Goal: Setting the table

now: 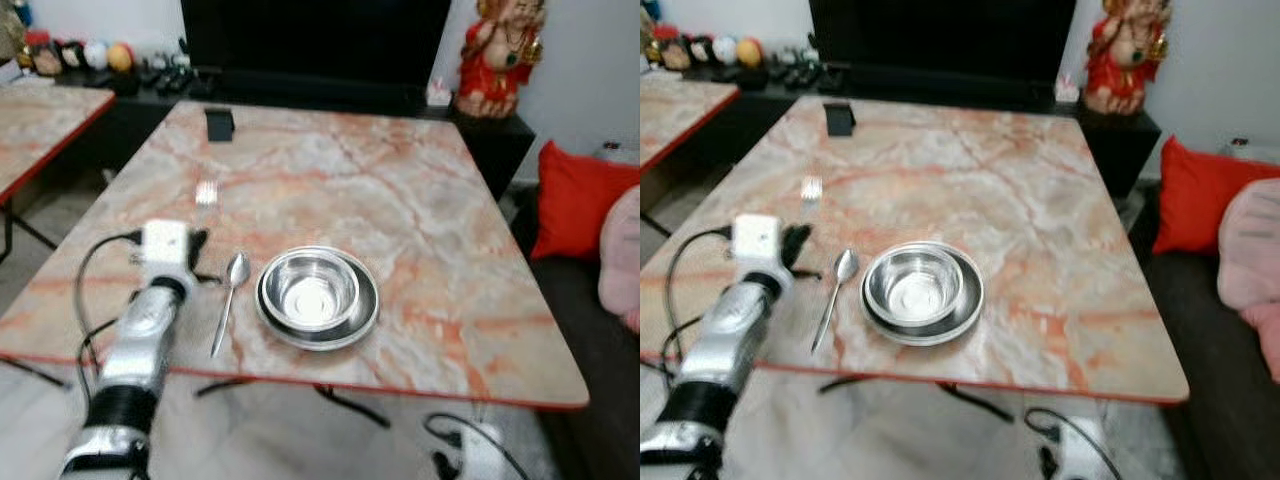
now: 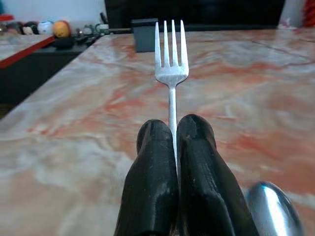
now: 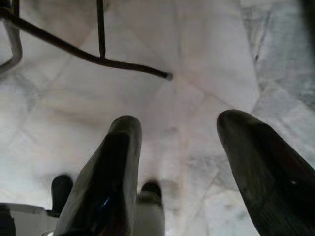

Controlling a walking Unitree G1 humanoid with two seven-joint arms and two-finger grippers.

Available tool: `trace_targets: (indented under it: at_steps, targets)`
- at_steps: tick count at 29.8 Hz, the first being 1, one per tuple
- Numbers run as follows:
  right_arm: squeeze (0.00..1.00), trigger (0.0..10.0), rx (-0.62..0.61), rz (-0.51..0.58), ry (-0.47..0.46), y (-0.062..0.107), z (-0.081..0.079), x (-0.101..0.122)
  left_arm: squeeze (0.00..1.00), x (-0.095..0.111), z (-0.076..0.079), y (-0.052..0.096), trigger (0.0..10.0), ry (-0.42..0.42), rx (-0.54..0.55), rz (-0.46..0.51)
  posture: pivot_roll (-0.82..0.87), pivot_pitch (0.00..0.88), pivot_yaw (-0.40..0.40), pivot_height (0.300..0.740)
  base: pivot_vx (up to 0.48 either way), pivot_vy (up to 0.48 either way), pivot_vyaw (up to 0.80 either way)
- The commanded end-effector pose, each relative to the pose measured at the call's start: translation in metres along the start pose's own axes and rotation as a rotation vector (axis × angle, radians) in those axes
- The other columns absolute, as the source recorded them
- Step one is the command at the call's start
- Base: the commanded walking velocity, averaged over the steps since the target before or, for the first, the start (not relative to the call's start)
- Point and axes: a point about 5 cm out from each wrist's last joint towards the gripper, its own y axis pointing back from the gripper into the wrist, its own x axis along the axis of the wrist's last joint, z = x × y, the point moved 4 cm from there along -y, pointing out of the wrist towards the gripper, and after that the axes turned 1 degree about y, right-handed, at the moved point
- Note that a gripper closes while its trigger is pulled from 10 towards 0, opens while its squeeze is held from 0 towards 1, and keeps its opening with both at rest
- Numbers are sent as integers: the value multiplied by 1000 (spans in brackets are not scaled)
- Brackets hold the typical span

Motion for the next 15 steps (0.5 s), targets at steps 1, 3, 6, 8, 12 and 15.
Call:
trace_targets:
  at_steps: [1, 3, 6, 8, 12, 15]
  targets:
    - [0, 10000, -25, -13, 1, 2, 11, -5, 0, 2, 8, -2, 10000, 18, -30, -6, 41, 0, -45, 740, 0, 0, 0]
    - [0, 10000, -24, -12, 1, 2, 10, -4, 0, 6, 6, -4, 10000, 44, -42, -16, 40, 0, -45, 740, 0, 0, 0]
    - [0, 10000, -22, -12, 2, 2, 10, -4, 0, 7, 3, -6, 10000, 42, -60, -67, 41, 0, -46, 740, 0, 0, 0]
    - [0, 10000, -21, -13, 3, 2, 10, -4, 0, 6, 2, -5, 10000, 43, -66, -91, 40, 0, -46, 740, 0, 0, 0]
    - [0, 10000, -19, -20, 7, 2, 11, -5, 0, -3, -2, 0, 10000, 43, -72, -208, 42, 0, -47, 740, 0, 0, 0]
    - [0, 10000, -18, -20, 8, 2, 11, -5, 0, -3, -2, -1, 10000, 53, -78, -229, 44, 0, -48, 740, 0, 0, 0]
